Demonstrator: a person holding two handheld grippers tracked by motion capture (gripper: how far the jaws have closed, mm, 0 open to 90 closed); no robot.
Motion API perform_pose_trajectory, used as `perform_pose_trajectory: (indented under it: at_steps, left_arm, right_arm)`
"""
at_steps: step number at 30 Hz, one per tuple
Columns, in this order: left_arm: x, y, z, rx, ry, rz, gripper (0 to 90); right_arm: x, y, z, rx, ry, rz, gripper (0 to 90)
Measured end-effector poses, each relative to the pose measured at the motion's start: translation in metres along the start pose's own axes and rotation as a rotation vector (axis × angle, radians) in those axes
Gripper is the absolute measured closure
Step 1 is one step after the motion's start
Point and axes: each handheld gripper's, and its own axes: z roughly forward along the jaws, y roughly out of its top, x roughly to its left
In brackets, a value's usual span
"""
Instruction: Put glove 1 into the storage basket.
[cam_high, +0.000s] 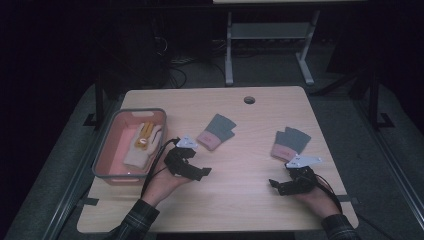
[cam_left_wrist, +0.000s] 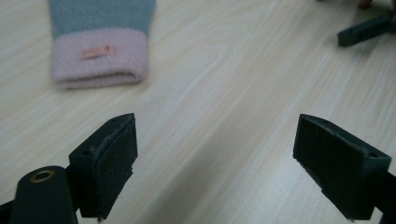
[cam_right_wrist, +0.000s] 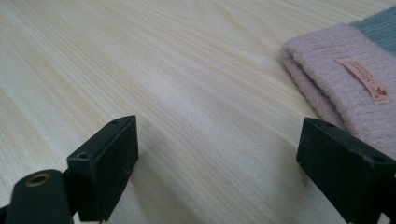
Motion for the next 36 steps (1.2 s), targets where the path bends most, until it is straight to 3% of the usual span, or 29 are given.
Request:
perform_pose_trajectory:
  at_steps: [10, 17, 20, 27, 31, 36]
  left_arm:
    - [-0.010, -0.033, 0.023, 0.048, 0.018, 0.048, 13.2]
    - [-0.013, -0.051, 0.026, 0.035, 0.028, 0.092, 13.1]
    - [-0.014, -0.055, 0.029, 0.007, 0.023, 0.099, 12.5]
    - [-0.011, -0.062, 0.029, -0.058, 0.002, 0.136, 12.6]
    - [-0.011, -0.063, 0.029, -0.056, 0.000, 0.141, 12.6]
    - [-0.010, -0.064, 0.028, -0.056, 0.008, 0.131, 12.7]
  right_arm:
    - [0.000, 0.000, 0.000, -0.002, 0.003, -0.007, 12.1]
    - [0.001, 0.000, 0.000, 0.002, 0.011, -0.010, 13.8]
    - [0.002, 0.003, -0.001, 0.024, 0.013, -0.027, 16.2]
    - [0.003, 0.013, -0.013, 0.004, 0.069, -0.025, 35.9]
    - [-0.002, 0.023, -0.020, -0.020, 0.085, -0.049, 56.5]
    - [-0.011, 0.036, -0.026, -0.040, 0.088, -0.044, 84.2]
